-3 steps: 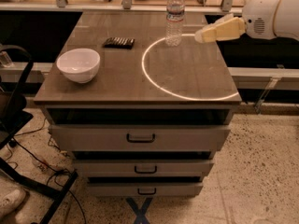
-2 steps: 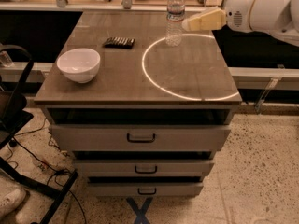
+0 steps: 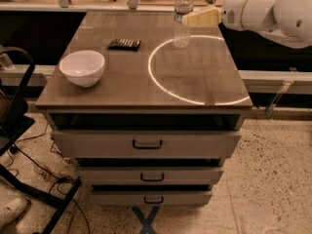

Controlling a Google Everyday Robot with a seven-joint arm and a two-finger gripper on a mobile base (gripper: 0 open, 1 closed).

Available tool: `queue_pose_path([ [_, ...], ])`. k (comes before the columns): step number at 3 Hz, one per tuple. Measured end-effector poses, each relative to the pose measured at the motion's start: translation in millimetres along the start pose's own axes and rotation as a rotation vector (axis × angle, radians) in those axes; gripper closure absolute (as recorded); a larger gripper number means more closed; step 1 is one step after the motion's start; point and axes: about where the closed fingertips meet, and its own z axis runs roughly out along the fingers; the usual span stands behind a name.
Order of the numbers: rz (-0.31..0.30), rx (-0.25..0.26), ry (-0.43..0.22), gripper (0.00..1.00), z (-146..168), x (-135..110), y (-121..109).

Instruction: Place water bottle into white bowl

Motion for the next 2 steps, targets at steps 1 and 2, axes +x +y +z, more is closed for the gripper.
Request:
queue_pose_path([
  [1,0.024,-0.001,-0.038,0.00,25,2,-13],
  [2,0.040,-0.020,-0.075,0.00,49,1,-18],
])
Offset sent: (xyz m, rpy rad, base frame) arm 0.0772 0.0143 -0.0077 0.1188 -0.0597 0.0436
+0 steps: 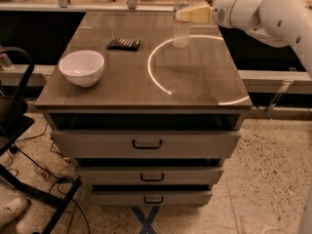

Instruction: Place water bottle into white bowl

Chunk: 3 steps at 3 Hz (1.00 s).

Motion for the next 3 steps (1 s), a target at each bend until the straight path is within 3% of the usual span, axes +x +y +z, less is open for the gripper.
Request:
queue_pose_path([
  [3,0.032,-0.088,-0.016,0.00,49,9,9],
])
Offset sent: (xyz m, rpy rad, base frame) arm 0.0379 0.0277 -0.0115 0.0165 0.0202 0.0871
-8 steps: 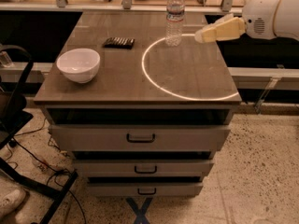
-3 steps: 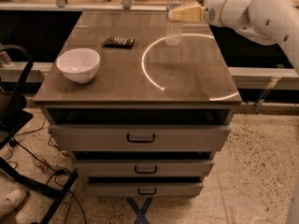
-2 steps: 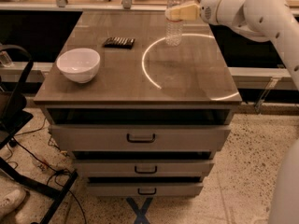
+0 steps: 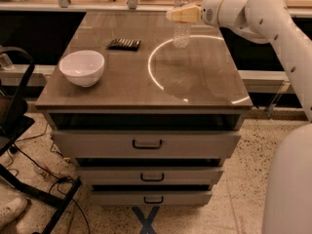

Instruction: Place water bottle into white bowl

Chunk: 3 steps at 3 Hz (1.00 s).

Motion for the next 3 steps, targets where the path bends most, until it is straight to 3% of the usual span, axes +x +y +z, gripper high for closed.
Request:
queue_pose_path([
  [1,0.034,-0.022,-0.025,0.00,15,7,4],
  [2,0.048,-0.022,-0.067,0.13,25,12,7],
  [3,0.047,-0.028,-0.074,0.36,29,10,12],
])
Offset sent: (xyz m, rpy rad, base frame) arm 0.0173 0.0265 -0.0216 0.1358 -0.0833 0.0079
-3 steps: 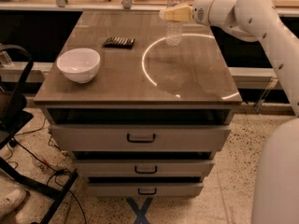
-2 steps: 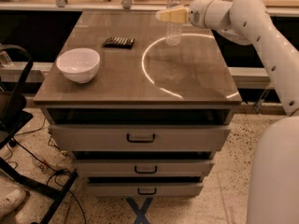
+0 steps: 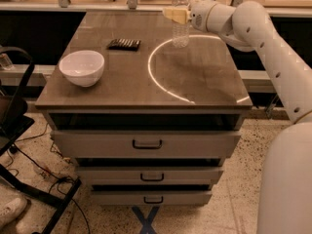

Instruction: Place water bottle into white bowl

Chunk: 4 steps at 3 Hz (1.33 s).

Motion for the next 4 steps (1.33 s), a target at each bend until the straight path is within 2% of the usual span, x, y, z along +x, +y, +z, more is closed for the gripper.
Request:
queue_pose_path([
  [2,0.002,-0.008,0.001,0.83,4.9,1.2,4.5],
  [3,0.003,-0.012,0.001,1.00,7.2,1.9,6.7],
  [4,0.003,-0.013,0.001,1.00,7.5,1.9,7.0],
])
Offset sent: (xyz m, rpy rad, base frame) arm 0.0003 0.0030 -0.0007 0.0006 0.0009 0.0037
